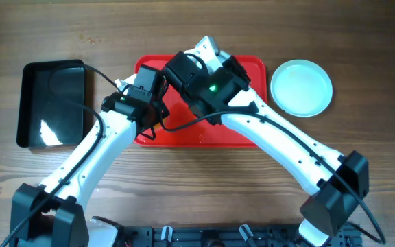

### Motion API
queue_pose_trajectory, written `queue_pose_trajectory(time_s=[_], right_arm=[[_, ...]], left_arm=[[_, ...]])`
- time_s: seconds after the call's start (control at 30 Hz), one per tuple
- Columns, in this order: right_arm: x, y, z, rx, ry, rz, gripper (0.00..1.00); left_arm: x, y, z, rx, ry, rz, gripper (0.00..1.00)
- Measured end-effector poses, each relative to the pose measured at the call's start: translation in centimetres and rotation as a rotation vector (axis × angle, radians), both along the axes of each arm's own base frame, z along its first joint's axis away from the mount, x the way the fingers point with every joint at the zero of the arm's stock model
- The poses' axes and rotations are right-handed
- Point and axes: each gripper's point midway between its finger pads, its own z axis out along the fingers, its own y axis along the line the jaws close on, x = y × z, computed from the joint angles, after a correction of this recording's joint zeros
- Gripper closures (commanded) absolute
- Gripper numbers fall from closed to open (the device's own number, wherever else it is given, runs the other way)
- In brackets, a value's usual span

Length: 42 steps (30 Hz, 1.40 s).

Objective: Clean dirty plates on tray and stack at the side
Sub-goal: 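Lower the plate onto the stack right of the tray and release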

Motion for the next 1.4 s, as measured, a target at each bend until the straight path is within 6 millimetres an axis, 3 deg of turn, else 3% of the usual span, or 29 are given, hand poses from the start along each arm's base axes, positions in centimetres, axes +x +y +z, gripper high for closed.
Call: queue_pose_trajectory(time_s=[0.23,0.37,0.73,0.9,1.03,1.2,1.4], right_arm=[[-0.1,-1.3,-1.5,0.074,0.068,-0.056,0.96],[0.7,-3.8,-1.7,0.120,0.054,-0.165,0.96],[4.2,-17.4,-5.5,0.630,0.148,-0.662,0.96],[4.1,-23.7,-6.1,0.836,0.166,-0.816,0.96],[3.6,-27.6,-6.7,0.916,0.139,-0.897,0.96],[2.9,-29.7,-9.2,0.951,0.128,-0.945,0.96],[1.5,-29.1,-14.4,0.961,0.176,-0.963,0.96]], left_arm=[[0.0,0.0,0.0,0.000,0.000,0.000,0.96],[0.0,0.0,0.0,0.000,0.000,0.000,0.96],[-0.1,0.0,-0.1,0.001,0.003,0.000,0.96],[-0.1,0.1,-0.1,0.002,0.004,0.000,0.96],[-0.1,0.0,-0.1,0.002,0.004,0.000,0.96],[-0.1,0.0,-0.1,0.002,0.004,0.000,0.96],[-0.1,0.0,-0.1,0.002,0.004,0.000,0.96]])
